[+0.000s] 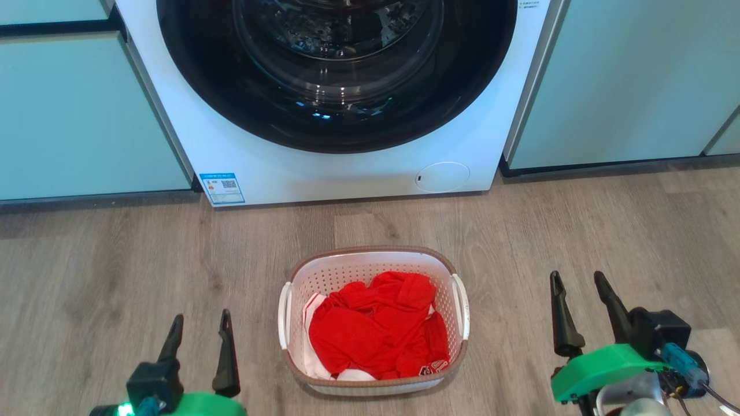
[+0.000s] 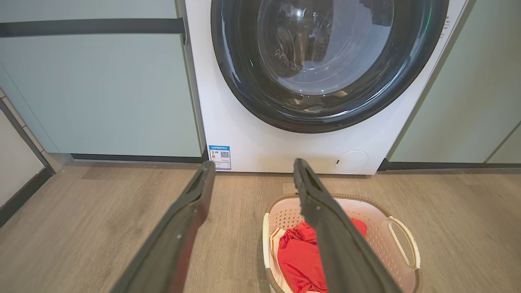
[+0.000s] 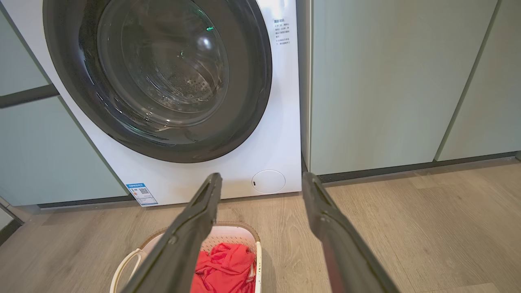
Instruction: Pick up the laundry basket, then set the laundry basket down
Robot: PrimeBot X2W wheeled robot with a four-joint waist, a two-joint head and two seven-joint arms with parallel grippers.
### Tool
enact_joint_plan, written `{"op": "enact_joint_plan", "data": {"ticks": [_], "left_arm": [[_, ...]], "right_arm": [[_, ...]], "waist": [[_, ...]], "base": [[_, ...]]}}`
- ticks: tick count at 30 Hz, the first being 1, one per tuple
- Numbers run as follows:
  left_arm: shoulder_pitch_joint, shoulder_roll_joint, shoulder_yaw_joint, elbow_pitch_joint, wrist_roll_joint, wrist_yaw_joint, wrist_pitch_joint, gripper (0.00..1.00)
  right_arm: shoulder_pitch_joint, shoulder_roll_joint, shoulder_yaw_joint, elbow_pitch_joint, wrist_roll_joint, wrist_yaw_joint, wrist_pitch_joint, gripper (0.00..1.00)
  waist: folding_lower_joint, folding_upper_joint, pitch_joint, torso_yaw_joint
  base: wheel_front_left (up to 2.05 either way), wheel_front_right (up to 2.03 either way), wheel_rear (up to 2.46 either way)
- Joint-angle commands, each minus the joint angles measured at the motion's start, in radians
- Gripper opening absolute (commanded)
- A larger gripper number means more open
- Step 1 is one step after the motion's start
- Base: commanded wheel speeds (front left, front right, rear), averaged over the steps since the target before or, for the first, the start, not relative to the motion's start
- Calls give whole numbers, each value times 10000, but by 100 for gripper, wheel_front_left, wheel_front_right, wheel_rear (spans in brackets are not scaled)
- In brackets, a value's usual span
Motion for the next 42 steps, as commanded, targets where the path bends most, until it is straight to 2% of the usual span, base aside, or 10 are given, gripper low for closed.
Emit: {"op": "enact_joint_plan", "data": {"ticks": [1, 5, 6, 10, 42], "left_arm": [[-422, -60, 413, -321, 117, -36, -95, 100], [-456, -63, 434, -318, 166, -62, -95, 100], [-4, -4, 112, 27, 80, -76, 4, 0], [82, -8, 97, 679, 43, -78, 49, 0], [-693, 127, 508, 859, -3868, -594, 810, 0]], "right_arm": [[-322, -70, 215, -274, -45, 12, -89, 100], [-363, -70, 201, -237, -40, 12, -89, 100], [-13, 4, 1, 46, 4, 0, 2, 0], [138, 15, 17, 694, 34, 0, 13, 0], [-288, -168, -231, 673, 3686, 3, 771, 0]], "waist": [[0, -1, 11, -9], [0, -1, 53, -45], [1, -1, 53, -43], [1, -1, 55, -43], [1, -1, 57, 35]], "base": [[0, 0, 0], [0, 0, 0], [0, 0, 0], [0, 0, 0], [0, 0, 0]]}}
